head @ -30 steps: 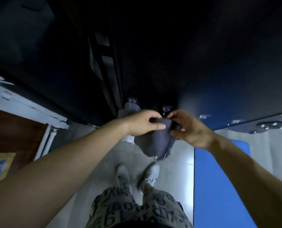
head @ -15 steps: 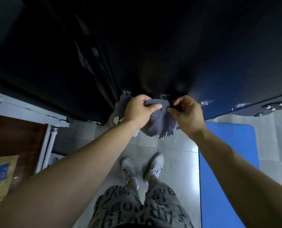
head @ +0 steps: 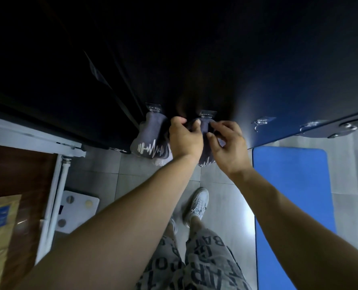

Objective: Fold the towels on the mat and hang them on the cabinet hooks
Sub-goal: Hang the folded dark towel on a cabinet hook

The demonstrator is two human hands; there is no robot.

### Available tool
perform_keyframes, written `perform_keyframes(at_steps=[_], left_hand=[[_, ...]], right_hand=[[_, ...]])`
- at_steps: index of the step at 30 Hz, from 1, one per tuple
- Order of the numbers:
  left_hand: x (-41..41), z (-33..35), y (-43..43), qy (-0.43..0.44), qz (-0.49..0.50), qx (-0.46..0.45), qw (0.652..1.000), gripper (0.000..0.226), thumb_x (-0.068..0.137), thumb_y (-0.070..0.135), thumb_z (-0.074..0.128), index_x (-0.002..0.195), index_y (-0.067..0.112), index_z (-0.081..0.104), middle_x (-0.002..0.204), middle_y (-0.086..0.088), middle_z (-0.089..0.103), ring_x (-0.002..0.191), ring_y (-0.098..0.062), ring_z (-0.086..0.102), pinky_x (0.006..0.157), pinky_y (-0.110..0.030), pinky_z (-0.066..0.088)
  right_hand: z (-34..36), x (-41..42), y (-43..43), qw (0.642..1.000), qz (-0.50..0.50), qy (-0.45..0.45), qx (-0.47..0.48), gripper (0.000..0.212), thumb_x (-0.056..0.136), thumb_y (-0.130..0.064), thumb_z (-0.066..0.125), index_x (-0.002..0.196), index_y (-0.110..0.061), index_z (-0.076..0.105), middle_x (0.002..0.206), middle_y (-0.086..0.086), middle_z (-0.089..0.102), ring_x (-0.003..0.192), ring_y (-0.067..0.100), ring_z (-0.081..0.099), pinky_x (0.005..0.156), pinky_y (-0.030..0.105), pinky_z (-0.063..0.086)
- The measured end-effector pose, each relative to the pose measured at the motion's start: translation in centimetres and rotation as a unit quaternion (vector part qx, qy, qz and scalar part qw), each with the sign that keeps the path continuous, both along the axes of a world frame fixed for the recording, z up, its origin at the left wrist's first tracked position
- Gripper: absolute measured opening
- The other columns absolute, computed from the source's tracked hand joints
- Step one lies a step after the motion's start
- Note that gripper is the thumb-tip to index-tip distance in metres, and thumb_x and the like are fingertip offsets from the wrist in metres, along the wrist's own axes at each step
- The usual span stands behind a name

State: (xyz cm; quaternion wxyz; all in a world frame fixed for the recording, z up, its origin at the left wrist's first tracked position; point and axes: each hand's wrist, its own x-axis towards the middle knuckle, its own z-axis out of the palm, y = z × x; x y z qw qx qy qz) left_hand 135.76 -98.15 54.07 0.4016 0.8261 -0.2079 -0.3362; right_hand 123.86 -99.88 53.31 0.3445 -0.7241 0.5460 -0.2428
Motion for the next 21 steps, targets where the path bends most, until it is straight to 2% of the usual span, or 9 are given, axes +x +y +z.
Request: perform_keyframes(at_steps=[4, 6, 8, 11, 12, 14, 17, 19, 21], left_hand=[[-0.5, -0.4, 0.3, -0.047, 0.013, -0.053, 0.997, 0.025, 0.092, 0.023, 0.071, 0.102, 0.011, 0.052, 0.111, -0.006, 0.045, 0.083, -0.017, 0.053, 0.061, -0.005, 0.038], [-0.5, -0.4, 0.4, -0.074, -0.009, -0.062, 0.995, 0.017, 0.093, 0.022, 0.070, 0.093, 0.015, 0.055, 0.103, -0.003, 0.051, 0.080, -0.017, 0.054, 0.063, -0.010, 0.040], [-0.4, -0.7, 0.6, -0.100, -0.031, -0.074, 0.992, 0.008, 0.094, 0.022, 0.067, 0.093, 0.015, 0.063, 0.098, -0.004, 0.062, 0.085, -0.019, 0.059, 0.072, -0.028, 0.048], [-0.3, -0.8, 1.7, -0.101, -0.075, -0.095, 0.987, 0.017, 0.097, 0.018, 0.061, 0.111, 0.015, 0.069, 0.109, -0.003, 0.069, 0.101, -0.020, 0.064, 0.089, -0.036, 0.052], [-0.3, -0.9, 2.3, -0.101, -0.101, -0.099, 0.985, 0.024, 0.098, 0.017, 0.059, 0.120, 0.015, 0.067, 0.117, -0.003, 0.069, 0.109, -0.020, 0.063, 0.096, -0.033, 0.050], [-0.5, -0.8, 3.5, -0.091, -0.160, -0.099, 0.978, 0.037, 0.102, 0.017, 0.053, 0.138, 0.015, 0.058, 0.139, -0.001, 0.061, 0.129, -0.015, 0.054, 0.107, -0.014, 0.036], [-0.8, -0.8, 4.6, -0.057, -0.216, -0.089, 0.971, 0.049, 0.105, 0.025, 0.047, 0.153, 0.020, 0.040, 0.158, 0.005, 0.040, 0.144, -0.006, 0.034, 0.103, 0.004, 0.015], [-1.0, -0.8, 4.7, -0.040, -0.240, -0.085, 0.966, 0.054, 0.105, 0.031, 0.045, 0.156, 0.019, 0.033, 0.163, 0.002, 0.032, 0.149, -0.008, 0.026, 0.104, 0.005, 0.007], [-0.9, -0.7, 4.4, -0.010, -0.241, -0.074, 0.968, 0.057, 0.104, 0.035, 0.044, 0.157, 0.019, 0.031, 0.164, 0.001, 0.029, 0.149, -0.007, 0.025, 0.106, 0.002, 0.009]], right_hand=[[-0.6, -0.4, 0.3, 0.999, 0.036, 0.014, -0.008, 0.041, 0.094, -0.025, 0.059, 0.132, -0.008, 0.063, 0.126, 0.011, 0.052, 0.117, 0.020, 0.053, 0.102, 0.007, 0.032], [-0.9, -0.6, 0.5, 0.998, 0.041, 0.034, -0.012, 0.043, 0.093, -0.027, 0.057, 0.133, -0.010, 0.063, 0.128, 0.012, 0.051, 0.121, 0.026, 0.048, 0.102, 0.012, 0.032], [-1.2, -0.6, 0.8, 0.997, 0.038, 0.053, -0.035, 0.043, 0.092, -0.028, 0.058, 0.132, -0.013, 0.064, 0.128, 0.014, 0.050, 0.119, 0.031, 0.044, 0.102, 0.022, 0.034], [-1.5, -1.0, 0.6, 0.997, 0.036, 0.051, -0.039, 0.044, 0.091, -0.026, 0.060, 0.133, -0.015, 0.063, 0.127, 0.015, 0.045, 0.118, 0.031, 0.045, 0.103, 0.040, 0.044], [-1.6, -1.1, 0.5, 0.998, 0.045, 0.033, -0.026, 0.043, 0.092, -0.024, 0.062, 0.135, -0.015, 0.061, 0.126, 0.012, 0.045, 0.117, 0.028, 0.047, 0.101, 0.042, 0.048], [-1.6, -1.1, 0.4, 0.998, 0.057, -0.008, 0.015, 0.044, 0.094, -0.021, 0.064, 0.137, -0.019, 0.056, 0.124, 0.001, 0.047, 0.114, 0.019, 0.053, 0.093, 0.042, 0.054], [-1.4, -0.8, 0.5, 0.996, 0.050, -0.062, 0.042, 0.046, 0.091, -0.026, 0.061, 0.136, -0.028, 0.050, 0.123, -0.009, 0.051, 0.112, 0.013, 0.057, 0.092, 0.044, 0.054], [-1.3, -0.8, 0.7, 0.994, 0.062, -0.073, 0.050, 0.049, 0.092, -0.026, 0.054, 0.140, -0.025, 0.050, 0.127, -0.011, 0.048, 0.118, 0.011, 0.054, 0.098, 0.042, 0.051], [-1.4, -0.9, 0.7, 0.992, 0.072, -0.076, 0.068, 0.050, 0.094, -0.024, 0.048, 0.144, -0.022, 0.051, 0.130, -0.012, 0.046, 0.122, 0.010, 0.052, 0.103, 0.037, 0.049]])
